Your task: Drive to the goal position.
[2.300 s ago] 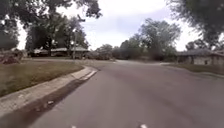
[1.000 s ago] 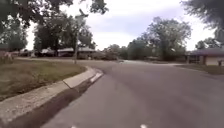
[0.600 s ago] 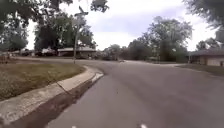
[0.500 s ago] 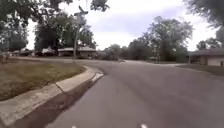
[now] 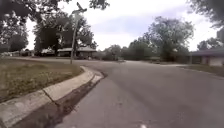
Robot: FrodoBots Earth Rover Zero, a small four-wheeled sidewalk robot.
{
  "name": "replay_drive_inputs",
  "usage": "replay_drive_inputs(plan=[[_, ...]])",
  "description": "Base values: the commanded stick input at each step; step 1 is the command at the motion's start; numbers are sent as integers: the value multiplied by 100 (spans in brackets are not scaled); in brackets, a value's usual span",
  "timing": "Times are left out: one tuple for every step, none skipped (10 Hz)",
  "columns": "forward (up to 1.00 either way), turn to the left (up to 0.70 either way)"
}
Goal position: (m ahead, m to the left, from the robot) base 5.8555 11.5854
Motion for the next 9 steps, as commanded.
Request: replay_drive_inputs(plan=[[70, 0], [70, 0], [70, 0], [70, 0], [70, 0], [70, 0], [70, 0], [70, 0], [70, 0]])
